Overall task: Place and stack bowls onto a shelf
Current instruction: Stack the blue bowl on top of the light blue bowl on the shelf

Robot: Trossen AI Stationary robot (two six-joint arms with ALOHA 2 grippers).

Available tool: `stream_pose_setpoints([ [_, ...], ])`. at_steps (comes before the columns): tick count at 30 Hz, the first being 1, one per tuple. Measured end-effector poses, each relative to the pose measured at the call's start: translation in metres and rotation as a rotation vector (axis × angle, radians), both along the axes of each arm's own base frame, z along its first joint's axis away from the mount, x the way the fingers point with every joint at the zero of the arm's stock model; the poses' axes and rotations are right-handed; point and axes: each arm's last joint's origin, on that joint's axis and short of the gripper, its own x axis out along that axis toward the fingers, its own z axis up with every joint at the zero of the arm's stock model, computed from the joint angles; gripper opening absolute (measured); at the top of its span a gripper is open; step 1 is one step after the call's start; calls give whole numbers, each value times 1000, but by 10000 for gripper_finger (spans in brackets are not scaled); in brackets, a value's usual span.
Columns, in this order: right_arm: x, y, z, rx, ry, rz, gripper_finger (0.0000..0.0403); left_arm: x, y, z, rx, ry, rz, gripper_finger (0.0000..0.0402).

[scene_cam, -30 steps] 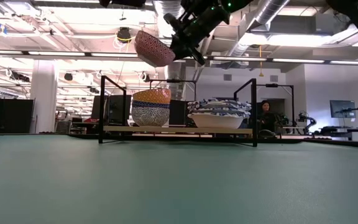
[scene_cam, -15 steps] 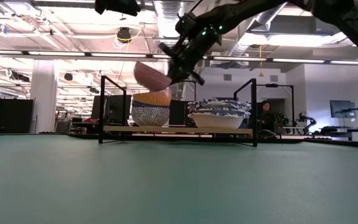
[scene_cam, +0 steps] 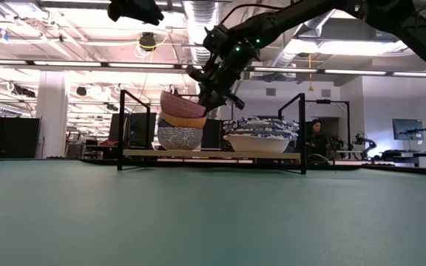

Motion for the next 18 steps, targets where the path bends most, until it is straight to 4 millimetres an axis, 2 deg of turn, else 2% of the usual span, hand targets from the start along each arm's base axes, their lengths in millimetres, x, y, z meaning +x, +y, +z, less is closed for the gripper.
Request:
stream_pose_setpoints([
  [18, 6, 0, 8, -142, -25, -10, 65, -2, 0, -4, -55, 6, 36, 121],
])
